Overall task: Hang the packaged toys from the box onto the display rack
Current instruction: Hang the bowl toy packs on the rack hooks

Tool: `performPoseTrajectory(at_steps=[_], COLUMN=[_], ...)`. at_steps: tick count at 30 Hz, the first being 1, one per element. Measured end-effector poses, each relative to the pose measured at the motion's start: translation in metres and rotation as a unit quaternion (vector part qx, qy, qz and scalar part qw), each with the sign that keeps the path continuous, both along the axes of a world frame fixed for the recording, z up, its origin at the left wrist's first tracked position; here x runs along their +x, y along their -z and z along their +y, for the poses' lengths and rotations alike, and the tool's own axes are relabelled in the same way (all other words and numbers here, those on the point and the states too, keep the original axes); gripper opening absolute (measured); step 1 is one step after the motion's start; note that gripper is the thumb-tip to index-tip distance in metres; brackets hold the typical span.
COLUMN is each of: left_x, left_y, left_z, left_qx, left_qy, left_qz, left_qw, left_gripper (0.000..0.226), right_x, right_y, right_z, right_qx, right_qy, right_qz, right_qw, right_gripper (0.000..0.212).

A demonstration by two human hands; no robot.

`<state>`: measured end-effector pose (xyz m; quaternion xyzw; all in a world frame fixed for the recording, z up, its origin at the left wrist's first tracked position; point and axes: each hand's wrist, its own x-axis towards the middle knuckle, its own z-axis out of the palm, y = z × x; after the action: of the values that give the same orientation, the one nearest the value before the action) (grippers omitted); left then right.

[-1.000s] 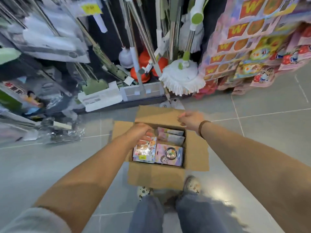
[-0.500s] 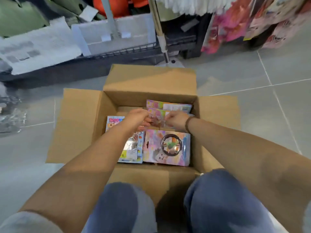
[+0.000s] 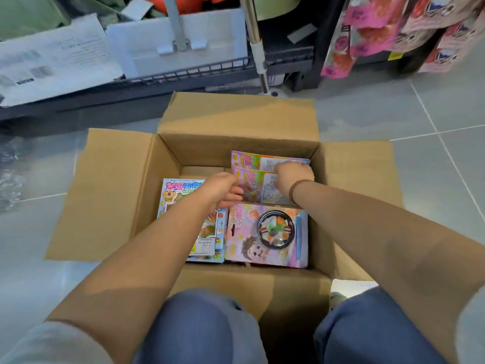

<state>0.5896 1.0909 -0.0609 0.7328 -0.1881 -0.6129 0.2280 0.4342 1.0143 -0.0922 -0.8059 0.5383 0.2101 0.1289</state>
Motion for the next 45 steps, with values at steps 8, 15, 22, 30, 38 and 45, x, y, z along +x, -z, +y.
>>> performPoseTrajectory(at_steps=[8, 15, 22, 30, 38, 45], left_x=[0.002, 0.022, 0.039, 0.043, 0.052, 0.059], left_y=[-0.019, -0.041, -0.014, 0.012, 0.018, 0.023], left_z=[0.001, -0.006, 0.007, 0.035, 0.044, 0.042], left_qx=[0.000, -0.080, -0.049, -0.066, -0.067, -0.067], left_qy=[-0.061, -0.132, -0.220, -0.377, -0.342, -0.333], left_qz=[0.122, 0.250, 0.160, 0.059, -0.019, -0.020], left_qw=[0.991, 0.956, 0.961, 0.922, 0.937, 0.940], left_gripper=[0.061, 0.047, 0.047, 0.028, 0.033, 0.020], right_x=[0.018, 0.074, 0.082, 0.037, 0.025, 0.024], right_y=[-0.060, -0.098, -0.070, -0.022, 0.002, 0.018], right_z=[-0.004, 0.011, 0.030, -0.014, -0.015, -0.011], right_qx=[0.020, 0.031, 0.060, 0.029, 0.036, 0.030], right_qy=[0.040, -0.076, -0.086, 0.103, 0.029, 0.007], right_qz=[-0.167, -0.292, -0.300, -0.188, 0.008, 0.023], right_qw=[0.985, 0.953, 0.948, 0.976, 0.999, 0.999], right_gripper=[0.016, 0.011, 0.017, 0.050, 0.046, 0.042])
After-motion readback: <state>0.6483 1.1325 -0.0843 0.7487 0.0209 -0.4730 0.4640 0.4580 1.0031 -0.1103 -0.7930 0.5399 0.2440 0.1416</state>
